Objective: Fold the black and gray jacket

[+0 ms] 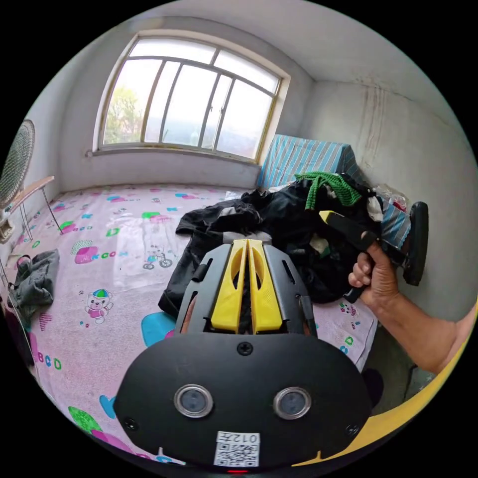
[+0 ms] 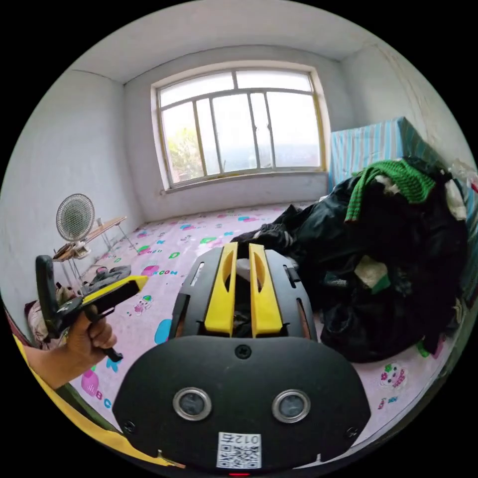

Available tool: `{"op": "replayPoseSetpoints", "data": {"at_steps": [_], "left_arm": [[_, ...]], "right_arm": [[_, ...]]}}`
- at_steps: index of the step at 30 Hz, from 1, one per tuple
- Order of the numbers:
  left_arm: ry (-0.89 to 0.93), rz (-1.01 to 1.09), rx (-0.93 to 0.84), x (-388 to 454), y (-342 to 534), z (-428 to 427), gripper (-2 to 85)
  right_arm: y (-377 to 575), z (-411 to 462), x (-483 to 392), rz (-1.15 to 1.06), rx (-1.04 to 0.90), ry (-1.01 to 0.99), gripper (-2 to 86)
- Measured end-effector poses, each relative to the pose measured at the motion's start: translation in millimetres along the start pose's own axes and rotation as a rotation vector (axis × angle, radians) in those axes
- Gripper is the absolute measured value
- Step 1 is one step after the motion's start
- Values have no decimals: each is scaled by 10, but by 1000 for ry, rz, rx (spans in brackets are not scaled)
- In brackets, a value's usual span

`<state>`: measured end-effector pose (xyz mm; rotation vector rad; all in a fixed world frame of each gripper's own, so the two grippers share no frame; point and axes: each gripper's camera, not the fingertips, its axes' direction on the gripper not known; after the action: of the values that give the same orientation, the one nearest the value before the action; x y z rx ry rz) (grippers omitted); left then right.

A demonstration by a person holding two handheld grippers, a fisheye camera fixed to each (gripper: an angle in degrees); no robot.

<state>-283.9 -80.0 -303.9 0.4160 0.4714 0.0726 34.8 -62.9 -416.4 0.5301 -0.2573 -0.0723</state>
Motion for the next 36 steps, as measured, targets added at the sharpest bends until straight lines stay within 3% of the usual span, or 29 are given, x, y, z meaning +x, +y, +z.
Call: {"op": "replayPoseSetpoints", "data": {"at_steps": [10, 17, 22, 26, 33, 36], "left_arm": [[-148, -58, -443, -1308, -679, 2134, 70], [-49, 17, -479, -1778, -1112, 2594, 102], [108, -111, -467, -2044, -1650, 2923, 143], [119, -121, -515, -2061, -1967, 3164, 166], [96, -46, -661, -1880, -2094, 3369, 168], [81, 92, -788, -1710, -1970, 3290, 142]], "right_arm": [[-129, 2096, -77, -406, -431, -27, 114], [-46, 2772, 16, -483, -565, -33, 93], [18, 2727, 16, -455, -563, -138, 26], [169, 2517, -107, -488, -556, -315, 12], [399, 2006, -519, -561, -467, -619, 10], [479, 1683, -722, -598, -429, -677, 13]]}}
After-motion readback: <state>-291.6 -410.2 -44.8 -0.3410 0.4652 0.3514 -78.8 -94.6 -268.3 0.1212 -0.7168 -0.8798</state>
